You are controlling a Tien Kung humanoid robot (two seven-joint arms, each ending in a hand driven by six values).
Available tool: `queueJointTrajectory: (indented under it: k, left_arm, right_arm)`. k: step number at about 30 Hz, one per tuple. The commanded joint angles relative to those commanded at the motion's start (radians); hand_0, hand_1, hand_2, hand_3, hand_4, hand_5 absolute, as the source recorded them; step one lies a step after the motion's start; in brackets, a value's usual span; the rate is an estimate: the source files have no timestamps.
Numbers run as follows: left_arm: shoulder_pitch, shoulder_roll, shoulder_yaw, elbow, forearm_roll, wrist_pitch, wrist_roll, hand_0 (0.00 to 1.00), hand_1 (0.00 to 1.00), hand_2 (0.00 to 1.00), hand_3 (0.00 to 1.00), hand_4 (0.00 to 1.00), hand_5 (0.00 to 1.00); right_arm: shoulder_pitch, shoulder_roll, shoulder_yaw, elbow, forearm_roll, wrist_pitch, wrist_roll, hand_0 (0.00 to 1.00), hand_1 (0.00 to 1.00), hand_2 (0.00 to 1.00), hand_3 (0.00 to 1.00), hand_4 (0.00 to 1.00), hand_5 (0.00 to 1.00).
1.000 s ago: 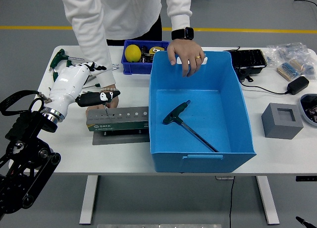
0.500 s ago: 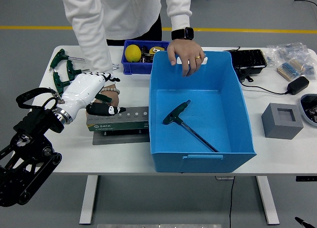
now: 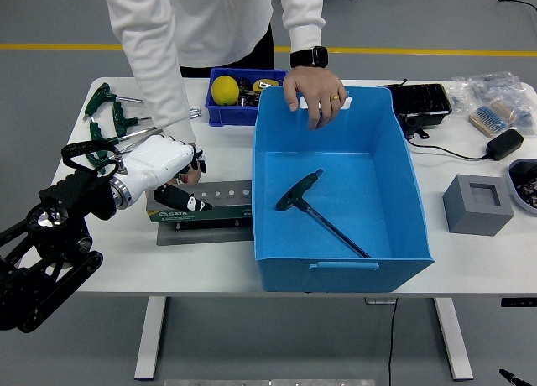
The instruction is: Lift tool from toolbox,place it in box,lift tool from toolbox,place it in box
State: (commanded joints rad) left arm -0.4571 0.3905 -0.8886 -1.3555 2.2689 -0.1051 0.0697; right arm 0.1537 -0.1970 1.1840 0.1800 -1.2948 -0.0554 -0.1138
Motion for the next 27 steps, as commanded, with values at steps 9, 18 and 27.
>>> queueJointTrajectory:
  k: [9,18,27]
  left_arm:
    - [-0.038,0.023,0.035,-0.004,0.0,-0.068,0.033,0.7,0.482,0.407,0.431,0.998,0.681]
    - [-0.068,0.037,0.055,0.003,0.0,-0.088,0.043,0.7,0.463,0.386,0.426,0.998,0.69]
    - [-0.082,0.041,0.067,0.025,0.0,-0.079,0.042,0.704,0.464,0.386,0.411,0.998,0.687]
  right_arm:
    - [0.001,0.0,-0.007,0.0,0.007,0.0,0.001,0.774,0.692,0.73,0.703,0.992,0.782]
    - [0.005,-0.002,-0.015,0.0,0.019,-0.001,0.002,0.773,0.692,0.73,0.703,0.992,0.782]
    - [0.008,-0.003,-0.017,0.0,0.022,-0.001,0.003,0.774,0.693,0.73,0.704,0.993,0.782]
